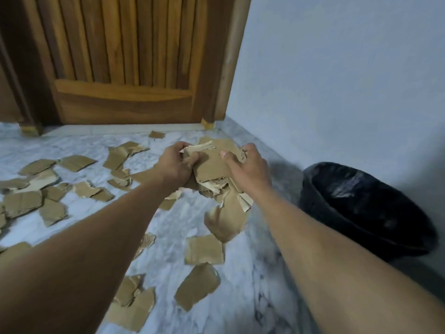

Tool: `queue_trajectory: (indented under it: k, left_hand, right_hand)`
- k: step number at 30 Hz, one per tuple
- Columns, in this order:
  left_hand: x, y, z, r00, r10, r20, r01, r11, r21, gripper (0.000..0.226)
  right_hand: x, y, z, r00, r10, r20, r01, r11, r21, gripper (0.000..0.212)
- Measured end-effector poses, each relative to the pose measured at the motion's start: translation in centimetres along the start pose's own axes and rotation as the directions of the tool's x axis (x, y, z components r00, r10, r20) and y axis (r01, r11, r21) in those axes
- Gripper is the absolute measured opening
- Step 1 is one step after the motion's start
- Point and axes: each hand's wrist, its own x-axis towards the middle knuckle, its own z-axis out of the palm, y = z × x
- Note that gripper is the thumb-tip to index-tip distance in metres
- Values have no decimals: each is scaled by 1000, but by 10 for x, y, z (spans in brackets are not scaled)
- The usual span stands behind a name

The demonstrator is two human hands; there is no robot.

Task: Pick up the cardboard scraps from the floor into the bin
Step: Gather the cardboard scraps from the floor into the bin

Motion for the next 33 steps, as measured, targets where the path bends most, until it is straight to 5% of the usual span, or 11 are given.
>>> queue_trajectory:
  k: [9, 15, 18, 21, 25, 33]
  left_hand:
    - [11, 117, 198, 972, 231, 50, -230, 973, -32, 16]
    - [10, 118, 320, 962, 193, 192, -215, 972, 99, 12]
    - [8, 108, 352, 957, 89, 278, -142, 974, 177, 28]
    - [5, 101, 351, 954, 23, 299, -95, 969, 227, 44]
    - [3, 97, 310, 971, 108, 215, -164, 952, 260, 38]
    - [-30, 21, 144, 995, 96, -34, -67, 864, 499, 33]
  right_hand:
    - [46, 84, -202, 972, -12, -237, -13, 995, -103, 44]
    - [39, 185, -260, 948, 121, -294, -172, 973, -155, 50]
    - [36, 217, -271, 952, 166, -257, -222, 953, -204, 52]
    - [33, 235, -275, 961, 234, -147, -266, 928, -260, 53]
    - [30, 222, -265, 963, 260, -67, -268, 923, -274, 58]
    - [5, 132, -162, 996, -87, -7, 81, 957, -279, 58]
